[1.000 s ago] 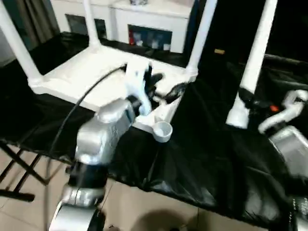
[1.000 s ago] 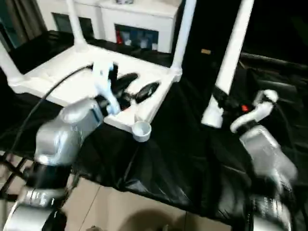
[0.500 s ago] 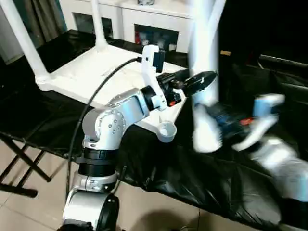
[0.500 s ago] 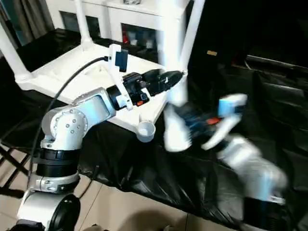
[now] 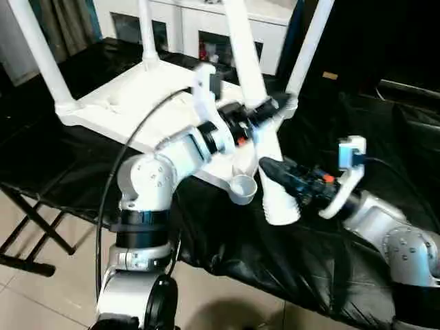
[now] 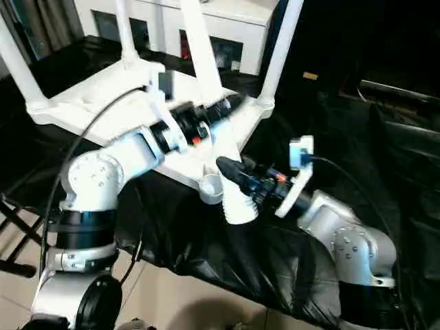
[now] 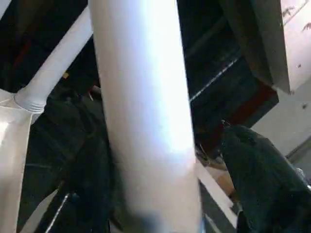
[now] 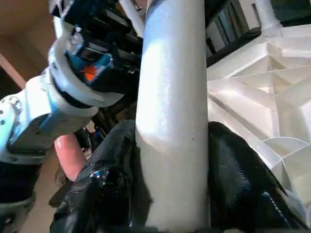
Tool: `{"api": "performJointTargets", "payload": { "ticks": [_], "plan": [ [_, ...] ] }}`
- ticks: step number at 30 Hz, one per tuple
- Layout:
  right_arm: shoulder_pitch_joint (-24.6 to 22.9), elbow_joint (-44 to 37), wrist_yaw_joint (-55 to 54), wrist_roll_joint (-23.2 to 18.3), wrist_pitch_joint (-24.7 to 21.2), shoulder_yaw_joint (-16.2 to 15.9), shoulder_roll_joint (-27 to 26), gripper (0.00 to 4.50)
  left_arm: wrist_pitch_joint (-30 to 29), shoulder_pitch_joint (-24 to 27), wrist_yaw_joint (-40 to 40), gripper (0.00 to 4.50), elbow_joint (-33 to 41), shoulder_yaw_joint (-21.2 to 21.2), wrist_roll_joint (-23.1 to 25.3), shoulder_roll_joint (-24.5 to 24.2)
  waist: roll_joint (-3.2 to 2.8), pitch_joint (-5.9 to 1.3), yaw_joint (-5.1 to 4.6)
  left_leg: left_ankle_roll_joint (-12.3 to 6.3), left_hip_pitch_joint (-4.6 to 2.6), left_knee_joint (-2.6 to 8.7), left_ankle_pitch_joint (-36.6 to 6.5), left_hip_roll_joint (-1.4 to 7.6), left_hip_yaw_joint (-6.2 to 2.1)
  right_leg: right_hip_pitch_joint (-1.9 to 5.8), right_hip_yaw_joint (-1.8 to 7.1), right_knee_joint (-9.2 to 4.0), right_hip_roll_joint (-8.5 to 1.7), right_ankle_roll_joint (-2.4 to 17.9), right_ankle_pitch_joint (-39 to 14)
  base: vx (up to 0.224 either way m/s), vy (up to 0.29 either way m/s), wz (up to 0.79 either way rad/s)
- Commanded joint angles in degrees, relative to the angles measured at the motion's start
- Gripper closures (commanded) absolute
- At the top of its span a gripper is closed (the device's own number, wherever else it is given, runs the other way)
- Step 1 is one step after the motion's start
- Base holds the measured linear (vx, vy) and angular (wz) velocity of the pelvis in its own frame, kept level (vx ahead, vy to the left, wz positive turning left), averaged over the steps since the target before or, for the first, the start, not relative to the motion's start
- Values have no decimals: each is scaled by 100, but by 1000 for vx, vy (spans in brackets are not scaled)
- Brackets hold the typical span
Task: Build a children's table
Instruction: Pick table leg
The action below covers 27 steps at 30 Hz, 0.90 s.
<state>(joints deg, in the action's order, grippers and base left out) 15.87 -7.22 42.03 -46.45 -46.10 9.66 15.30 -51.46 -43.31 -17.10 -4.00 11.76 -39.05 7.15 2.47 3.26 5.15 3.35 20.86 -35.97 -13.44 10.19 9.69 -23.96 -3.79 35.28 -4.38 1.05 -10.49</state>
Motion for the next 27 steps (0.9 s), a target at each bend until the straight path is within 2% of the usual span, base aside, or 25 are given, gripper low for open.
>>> {"api": "performJointTargets", "payload": {
  "ticks": [1,2,3,8,9,13,14,16,17,19,22,23,24,26,27],
  "plan": [
    [98,-74,-87,31,79,23,-18,265,-39,-17,108,126,28,8,-97,87,96,-399,21,-614,1,396,517,248,-60,403,272,-333,-393,1256,-457,0,0,0],
    [96,-85,-113,20,88,14,-31,265,-28,-11,109,134,26,4,-117,106,97,-396,15,-620,1,395,492,248,-60,403,271,-337,-393,1239,-500,0,0,0],
    [89,-111,-142,5,83,-4,-46,265,-33,-10,115,161,26,-1,-151,122,115,-392,17,-619,0,398,470,249,-57,402,273,-343,-398,1217,-569,0,0,0],
    [58,-142,-178,-19,77,-56,-123,265,-81,13,87,181,70,-71,-218,174,102,-392,17,-585,-2,400,481,253,-66,396,270,-337,-391,1184,-550,0,0,0],
    [63,-131,-196,-21,80,-57,-130,265,-92,5,115,205,68,-62,-224,189,101,-393,20,-587,-8,400,484,255,-65,394,269,-339,-393,1189,-538,0,0,0],
    [93,-153,-257,-27,84,-98,-177,265,-93,-19,154,225,85,-38,-226,183,97,-399,21,-607,-4,393,541,249,-66,405,271,-322,-392,1223,-407,0,0,0],
    [103,-155,-261,-10,98,-112,-179,265,-82,-25,148,248,75,-50,-203,165,80,-398,18,-602,-7,391,539,247,-64,401,271,-326,-388,1226,-400,0,0,0],
    [124,-149,-276,38,140,-147,-177,265,-65,-35,98,251,54,-93,-170,109,84,-400,18,-597,-9,392,546,253,-67,405,271,-320,-391,1240,-373,0,0,0],
    [132,-147,-252,43,132,-172,-160,230,-23,-42,41,255,55,-156,-120,50,84,-400,18,-588,-8,392,527,250,-66,407,271,-324,-392,1232,-401,0,0,0],
    [168,-131,-222,63,68,-217,-96,195,21,-85,-134,268,64,-275,-71,-63,89,-404,17,-592,-10,390,562,245,-66,411,273,-314,-385,1222,-363,0,0,0],
    [255,-65,-66,103,-37,-303,100,175,152,-165,-388,269,43,-509,87,-254,70,-407,19,-593,-20,388,584,247,-66,405,273,-307,-382,1200,-359,0,0,0],
    [323,2,35,189,-38,-364,233,163,156,-202,-535,270,33,-600,116,-343,46,-411,18,-573,-24,387,601,246,-74,402,265,-306,-374,1191,-356,0,0,0],
    [346,29,71,228,-34,-390,285,163,153,-214,-586,270,32,-628,118,-371,57,-409,17,-559,-22,385,600,244,-68,407,269,-305,-372,1187,-340,0,0,0],
    [454,159,299,308,-127,-518,529,146,159,-258,-789,270,32,-720,125,-477,34,-410,19,-524,-22,385,554,241,-65,419,273,-294,-380,1257,-265,0,0,0],
    [484,189,386,333,-151,-568,611,136,146,-274,-837,270,28,-738,120,-504,49,-416,17,-522,-18,380,559,236,-63,426,272,-294,-375,1268,-239,0,0,0]
  ]
}}
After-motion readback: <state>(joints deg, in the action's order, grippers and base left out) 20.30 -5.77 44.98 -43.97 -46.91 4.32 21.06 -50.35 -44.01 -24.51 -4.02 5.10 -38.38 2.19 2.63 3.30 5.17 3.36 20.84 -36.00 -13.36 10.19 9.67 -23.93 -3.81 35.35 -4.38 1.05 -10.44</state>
